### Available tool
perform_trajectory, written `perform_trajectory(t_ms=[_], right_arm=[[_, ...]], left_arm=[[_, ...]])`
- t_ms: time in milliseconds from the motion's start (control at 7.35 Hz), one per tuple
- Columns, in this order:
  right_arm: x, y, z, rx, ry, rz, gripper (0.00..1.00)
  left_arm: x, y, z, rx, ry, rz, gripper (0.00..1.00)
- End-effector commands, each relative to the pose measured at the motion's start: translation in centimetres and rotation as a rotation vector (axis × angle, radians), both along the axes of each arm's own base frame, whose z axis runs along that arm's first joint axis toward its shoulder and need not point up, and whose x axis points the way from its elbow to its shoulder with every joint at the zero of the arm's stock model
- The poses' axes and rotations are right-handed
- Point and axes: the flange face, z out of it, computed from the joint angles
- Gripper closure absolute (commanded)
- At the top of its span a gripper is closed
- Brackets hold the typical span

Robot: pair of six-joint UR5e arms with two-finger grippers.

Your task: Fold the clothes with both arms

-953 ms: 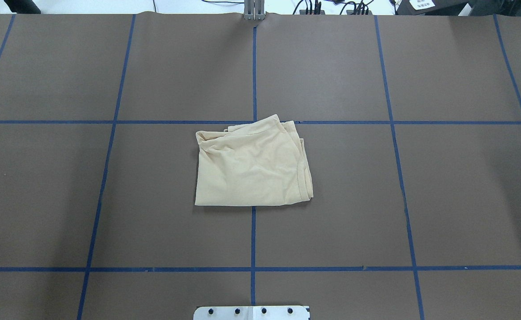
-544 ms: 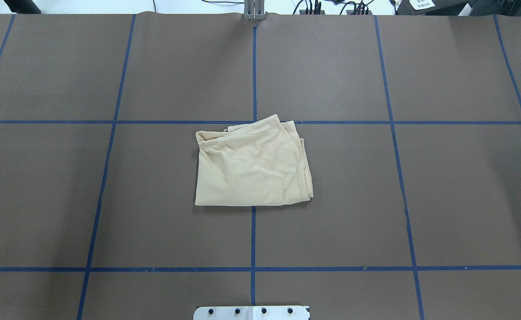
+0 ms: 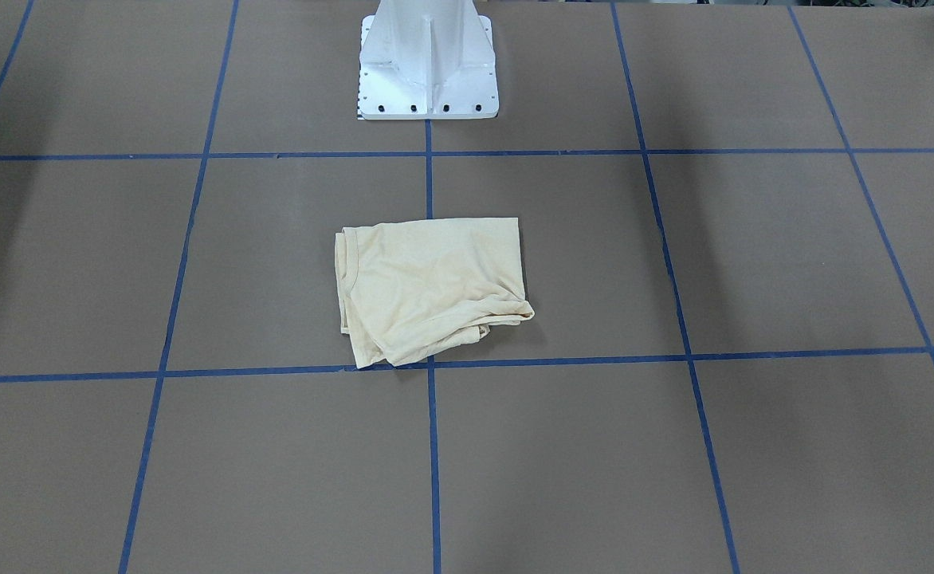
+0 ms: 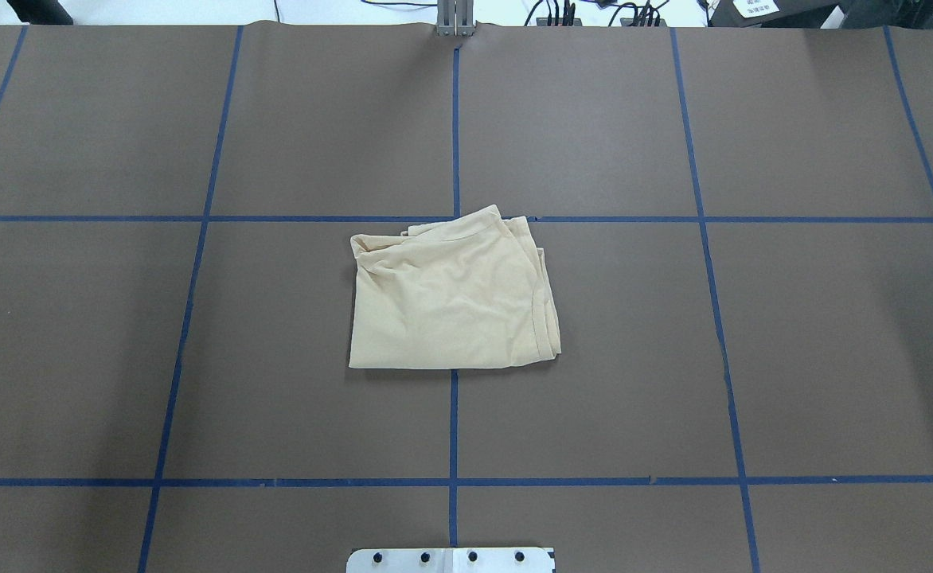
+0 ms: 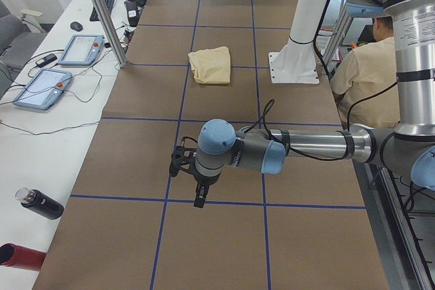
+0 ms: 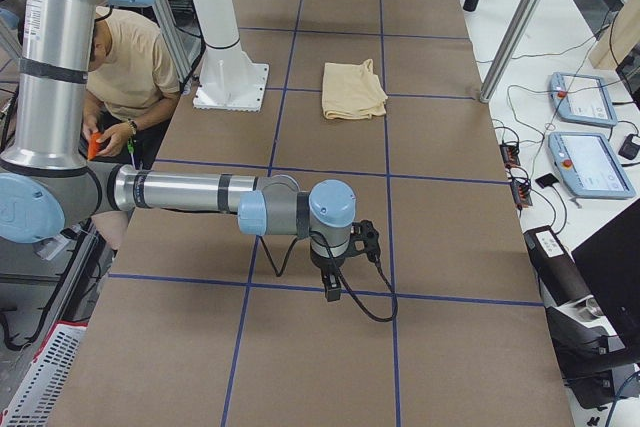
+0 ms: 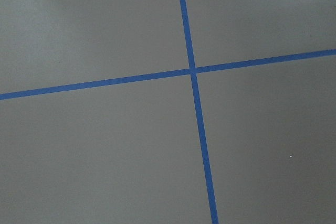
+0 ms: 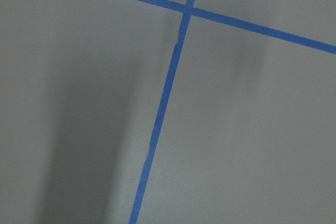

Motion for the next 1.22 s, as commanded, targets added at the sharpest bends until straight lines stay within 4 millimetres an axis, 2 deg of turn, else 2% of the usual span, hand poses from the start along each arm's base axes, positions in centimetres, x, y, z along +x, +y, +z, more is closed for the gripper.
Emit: perform_trajectory(t_ms=[0,136,544,1089], right_arm=[[0.0,0.7,-1.3,0.018,-0.014,0.011,0.0],[0.3,0.7,-3.2,0.038,-0.033,0.027,0.0],[0.4,0.7,-3.0,-0.044,-0.032,0.119,0.0],[0.5,1.0,-2.7,-0.038,-0.019,0.114,0.0]], left_arm=[[0.0,0.0,0.0,0.006,0.0,0.001,0.0],[0.0,0.0,0.0,0.006,0.0,0.001,0.0],[0.0,0.0,-0.1,0.008,0.0,0.001,0.0],[0.0,-0.1,-0.3,0.012,0.0,0.001,0.0]])
